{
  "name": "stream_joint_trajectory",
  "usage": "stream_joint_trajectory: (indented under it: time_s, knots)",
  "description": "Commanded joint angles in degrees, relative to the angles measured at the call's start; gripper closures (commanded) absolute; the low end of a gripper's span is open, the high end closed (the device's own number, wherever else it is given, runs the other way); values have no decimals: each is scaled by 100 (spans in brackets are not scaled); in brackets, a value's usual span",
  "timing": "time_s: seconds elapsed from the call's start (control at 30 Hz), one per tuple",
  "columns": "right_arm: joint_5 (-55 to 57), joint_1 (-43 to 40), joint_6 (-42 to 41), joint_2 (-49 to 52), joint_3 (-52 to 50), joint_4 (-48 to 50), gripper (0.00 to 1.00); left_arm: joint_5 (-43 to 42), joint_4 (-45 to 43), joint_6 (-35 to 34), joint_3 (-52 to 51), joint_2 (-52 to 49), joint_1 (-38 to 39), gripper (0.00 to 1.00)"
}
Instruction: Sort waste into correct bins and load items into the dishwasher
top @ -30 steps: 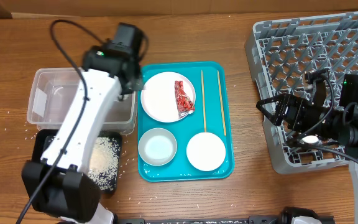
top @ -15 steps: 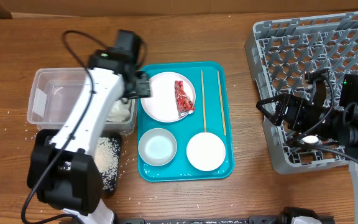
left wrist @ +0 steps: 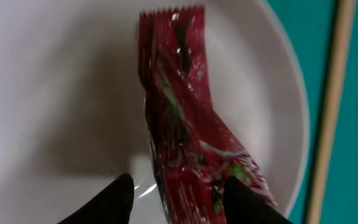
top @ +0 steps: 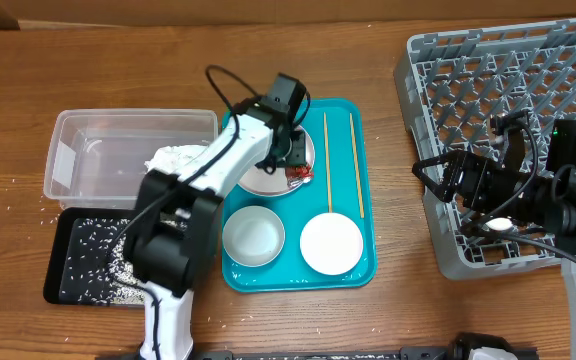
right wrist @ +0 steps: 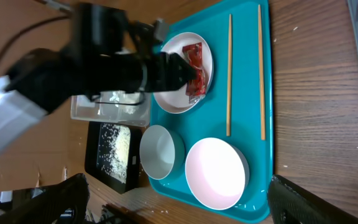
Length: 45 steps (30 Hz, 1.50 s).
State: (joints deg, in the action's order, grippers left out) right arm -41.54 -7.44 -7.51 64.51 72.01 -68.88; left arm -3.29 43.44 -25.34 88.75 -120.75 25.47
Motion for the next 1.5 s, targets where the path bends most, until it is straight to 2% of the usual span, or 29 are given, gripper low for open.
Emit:
stream_joint_trajectory:
  time_s: [0.0,0.03,0.1,0.23,0.43,0.63,0.77,0.9,0.97,1.0,1.03,1.07,1.17,1.33,1.4,1.43,1.47]
  knots:
    - [-7,31,-13,-22,109,13,7,-433,-26,-306,-22,-273,-11,63]
    - [-7,31,-13,-22,109,13,7,-435,-17,-306,-22,-304,-9,69]
    - [-7,31,-15,-22,109,15,7,-494,48,-304,-17,-321,-9,96]
    - [-7,31,-15,-22,109,15,7,-492,439,-319,177,-142,-55,96]
    - [-7,31,-13,-22,109,15,7,450,1786,-319,824,903,-365,96]
    - [-4,31,-13,-22,109,15,7,1091,2763,-297,887,1921,-1346,96]
    - [17,31,-13,-22,109,20,7,1399,2944,-293,745,1858,-1871,96]
    - [79,31,-15,-22,109,15,7,1421,2640,-258,245,1670,-2162,95]
    - [105,31,-13,-22,109,17,6,1123,2415,208,85,1537,-2234,65]
    - [168,31,-13,-22,109,17,6,968,2396,382,96,1539,-2243,59]
    - [273,31,-11,-22,109,17,6,778,2428,603,190,1626,-2243,44]
    - [468,31,-13,-22,109,13,5,772,2535,610,326,1770,-2243,34]
    - [627,31,-11,-22,109,-31,0,728,2747,645,516,2159,-2225,30]
    - [767,31,-11,-22,107,-28,0,643,3150,761,529,3449,-2096,25]
    - [763,31,-15,-22,107,92,0,640,3370,758,529,4081,-2022,10]
    - [767,31,-13,-22,107,205,0,640,3558,754,529,4555,-1985,0]
    - [767,31,-13,-22,107,210,0,612,3685,728,529,4826,-1976,0]
